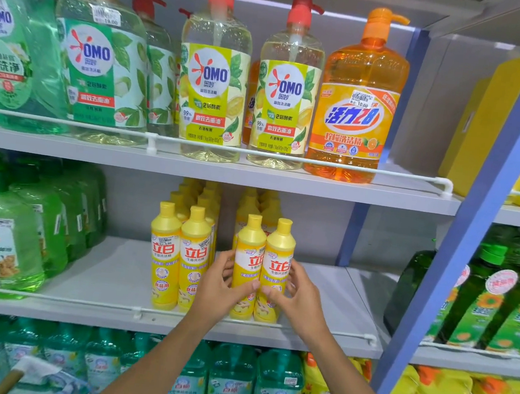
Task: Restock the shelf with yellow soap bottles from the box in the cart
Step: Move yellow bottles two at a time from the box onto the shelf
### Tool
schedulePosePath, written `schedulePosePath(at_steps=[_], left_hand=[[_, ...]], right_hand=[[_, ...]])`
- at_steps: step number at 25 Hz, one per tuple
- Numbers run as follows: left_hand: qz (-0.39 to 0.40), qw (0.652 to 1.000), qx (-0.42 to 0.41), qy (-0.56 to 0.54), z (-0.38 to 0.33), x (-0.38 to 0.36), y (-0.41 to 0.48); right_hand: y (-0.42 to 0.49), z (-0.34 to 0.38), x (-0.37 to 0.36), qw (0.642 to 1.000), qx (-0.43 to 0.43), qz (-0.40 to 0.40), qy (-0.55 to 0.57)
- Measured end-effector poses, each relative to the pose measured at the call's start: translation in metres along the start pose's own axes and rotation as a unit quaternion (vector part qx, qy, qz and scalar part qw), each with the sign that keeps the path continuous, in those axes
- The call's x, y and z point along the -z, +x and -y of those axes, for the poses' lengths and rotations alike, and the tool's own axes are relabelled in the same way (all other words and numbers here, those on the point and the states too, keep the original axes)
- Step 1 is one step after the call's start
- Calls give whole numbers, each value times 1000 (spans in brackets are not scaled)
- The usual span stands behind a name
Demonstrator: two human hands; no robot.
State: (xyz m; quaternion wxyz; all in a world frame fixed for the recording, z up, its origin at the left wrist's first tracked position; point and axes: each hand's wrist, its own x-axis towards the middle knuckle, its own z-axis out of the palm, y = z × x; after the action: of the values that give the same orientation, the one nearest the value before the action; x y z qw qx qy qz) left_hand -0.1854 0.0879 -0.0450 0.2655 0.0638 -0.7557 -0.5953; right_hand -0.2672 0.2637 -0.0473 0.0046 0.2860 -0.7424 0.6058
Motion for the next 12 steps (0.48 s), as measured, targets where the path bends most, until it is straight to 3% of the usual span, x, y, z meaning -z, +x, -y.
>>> schedulePosePath(at_steps=[3, 5, 8, 12], left_hand=[[-37, 999, -11, 17, 2, -10, -3], [-19, 1000, -10, 16, 6, -6, 1], [12, 999, -10, 29, 15, 3, 6], [-24, 998, 8, 51, 30, -5, 3]], right_hand=[[-10, -26, -15, 994, -34, -34, -102], [-13, -38, -21, 986, -59, -35, -154], [-4, -40, -22, 982, -75, -14, -170], [4, -40, -24, 983, -96, -21, -154]])
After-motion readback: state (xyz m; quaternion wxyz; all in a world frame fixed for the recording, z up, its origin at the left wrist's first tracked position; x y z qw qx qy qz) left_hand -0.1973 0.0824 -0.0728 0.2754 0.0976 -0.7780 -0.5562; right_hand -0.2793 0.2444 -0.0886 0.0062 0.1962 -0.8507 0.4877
